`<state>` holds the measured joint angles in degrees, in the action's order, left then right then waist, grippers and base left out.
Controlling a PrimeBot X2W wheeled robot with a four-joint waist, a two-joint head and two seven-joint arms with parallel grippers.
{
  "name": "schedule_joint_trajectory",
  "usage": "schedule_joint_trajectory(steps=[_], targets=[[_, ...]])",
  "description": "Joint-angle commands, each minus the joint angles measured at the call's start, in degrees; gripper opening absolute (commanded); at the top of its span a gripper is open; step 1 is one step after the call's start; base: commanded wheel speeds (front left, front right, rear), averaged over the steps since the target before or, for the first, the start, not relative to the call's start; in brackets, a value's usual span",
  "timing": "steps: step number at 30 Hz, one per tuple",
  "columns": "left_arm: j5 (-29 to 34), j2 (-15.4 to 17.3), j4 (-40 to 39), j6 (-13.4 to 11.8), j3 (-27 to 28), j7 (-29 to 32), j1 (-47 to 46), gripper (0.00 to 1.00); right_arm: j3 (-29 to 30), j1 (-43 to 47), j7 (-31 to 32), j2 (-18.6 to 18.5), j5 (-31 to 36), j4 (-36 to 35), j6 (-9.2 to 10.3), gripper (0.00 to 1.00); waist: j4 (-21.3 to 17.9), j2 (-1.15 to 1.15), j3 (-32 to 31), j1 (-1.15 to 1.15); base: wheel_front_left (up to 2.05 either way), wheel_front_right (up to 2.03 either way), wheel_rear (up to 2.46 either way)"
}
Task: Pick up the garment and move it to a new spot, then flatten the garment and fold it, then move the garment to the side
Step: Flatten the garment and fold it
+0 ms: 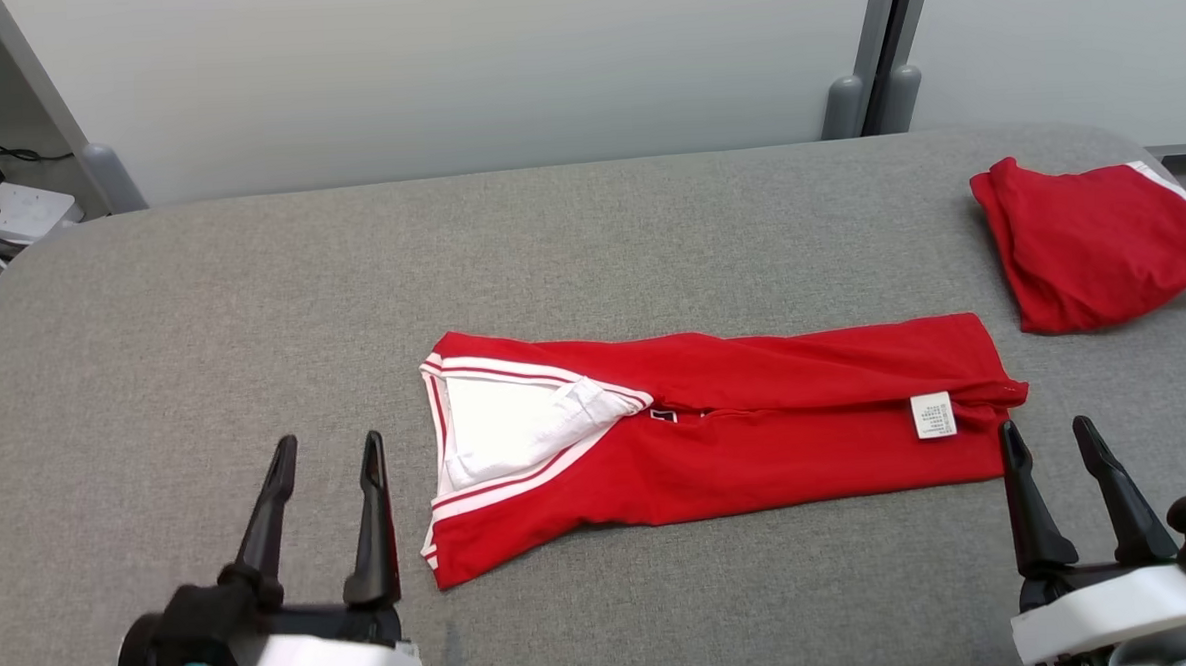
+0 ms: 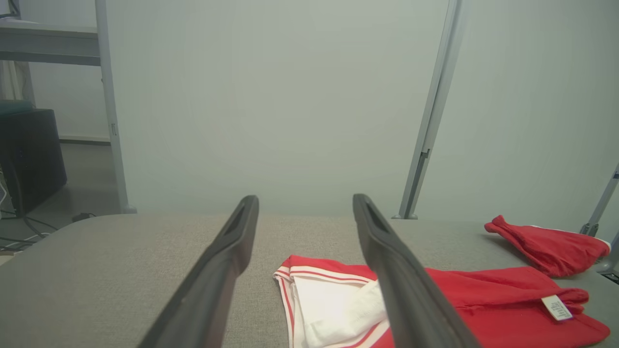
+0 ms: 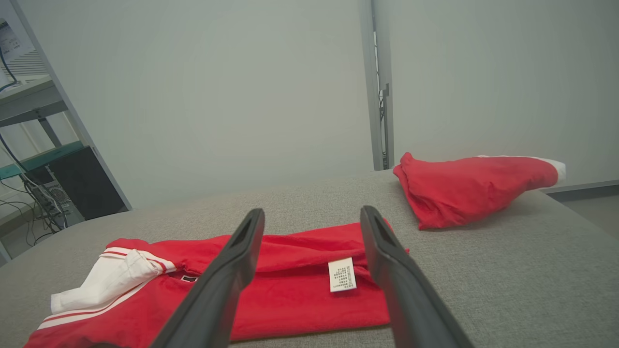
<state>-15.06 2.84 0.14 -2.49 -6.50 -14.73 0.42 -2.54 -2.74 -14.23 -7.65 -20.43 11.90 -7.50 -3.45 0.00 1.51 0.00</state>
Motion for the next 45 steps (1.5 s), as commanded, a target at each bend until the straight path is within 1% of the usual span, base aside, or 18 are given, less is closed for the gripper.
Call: schedule_joint_trajectory(steps=[1, 4, 5, 8, 14, 22, 24, 28, 31, 33, 35, 36, 40, 45], targets=[[1.23, 0.19, -1.64, 0.64, 2.05, -0.27, -0.11, 1.0, -0.97, -0.15, -0.76, -0.57, -0.44, -2.06, 0.01, 1.0, -0.08, 0.0, -0.37, 0.0, 0.0, 0.0, 0.0], [3.22, 0.09, -1.49, 0.89, 1.98, -0.27, 1.32, 1.0, -0.79, 0.79, -0.76, -0.7, -1.05, -2.82, 0.01, 1.0, -0.16, 0.0, -0.85, 0.0, 0.0, 0.0, 0.0], [3.69, 0.07, -1.54, 0.46, 1.84, -0.27, 2.05, 1.0, -0.81, 1.29, -0.76, -0.89, -1.4, -3.09, 0.01, 1.0, -0.21, 0.0, -1.13, 0.0, 0.0, 0.0, 0.0], [3.31, 0.06, -1.62, -0.24, 1.66, -0.27, 2.93, 1.0, -1.16, 1.87, -0.76, -1.14, -2.0, -3.49, 0.01, 1.0, -0.23, 0.0, -1.45, 0.0, 0.0, 0.0, 0.0], [3.89, 0.05, -1.03, -0.58, 1.7, -0.27, 3.43, 1.0, -1.99, 2.44, -0.76, -1.69, -2.75, -3.67, 0.01, 1.0, -0.06, 0.0, -1.65, 0.0, 0.0, 0.0, 0.0], [3.19, 0.04, 0.21, 0.36, 1.45, -0.27, 3.3, 1.0, -2.44, 2.48, -0.76, -1.73, -3.52, -3.13, 0.01, 1.0, 0.41, 0.0, -1.31, 0.0, 0.0, 0.0, 0.0], [3.16, 0.04, 0.24, 0.46, 1.29, -0.27, 3.16, 1.0, -2.16, 2.28, -0.76, -0.99, -5.66, -1.76, 0.01, 1.0, 0.59, 0.0, -1.16, 0.0, 0.0, 0.0, 0.0], [2.68, 0.04, 0.37, 0.45, 1.19, -0.27, 2.92, 1.0, -2.1, -0.14, -0.76, -0.92, -10.57, 4.49, 0.01, 1.0, 0.92, 0.0, -0.71, 0.0, 0.0, 0.0, 0.0], [2.69, 0.04, 0.47, 0.54, 0.88, -0.27, 2.66, 1.0, -1.61, -3.73, -0.76, -1.14, -14.23, 10.85, 0.01, 1.0, 1.39, 0.0, -0.28, 0.0, 0.0, 0.0, 0.0], [2.77, 0.04, 0.53, 0.7, 0.5, -0.27, 2.31, 1.0, -0.3, -6.58, -0.76, -1.44, -15.8, 15.27, 0.01, 1.0, 2.02, 0.0, 0.2, 0.0, 0.0, 0.0, 0.0], [2.93, 0.04, 0.58, 0.8, 0.32, -0.27, 1.88, 1.0, 0.73, -9.49, -0.76, -1.72, -16.85, 19.63, 0.01, 1.0, 2.71, 0.0, 0.75, 0.0, 0.0, 0.0, 0.0], [2.93, 0.04, 0.58, 0.8, 0.32, -0.27, 1.88, 1.0, 0.73, -9.49, -0.76, -1.72, -16.85, 19.63, 0.01, 1.0, 2.71, 0.0, 0.75, 0.0, 0.0, 0.0, 0.0], [2.69, 0.04, 0.98, 1.13, 0.05, -0.27, 1.23, 1.0, 2.49, -15.36, -0.76, -2.68, -18.6, 28.61, 0.01, 1.0, 4.28, 0.0, 2.19, 0.0, 0.0, 0.0, 0.0], [2.75, 0.04, 1.67, 1.66, 0.18, -0.27, 0.26, 1.0, 3.85, -22.2, -0.76, -3.91, -20.12, 36.64, 0.01, 1.0, 5.78, 0.0, 4.56, 0.0, 0.0, 0.0, 0.0]])
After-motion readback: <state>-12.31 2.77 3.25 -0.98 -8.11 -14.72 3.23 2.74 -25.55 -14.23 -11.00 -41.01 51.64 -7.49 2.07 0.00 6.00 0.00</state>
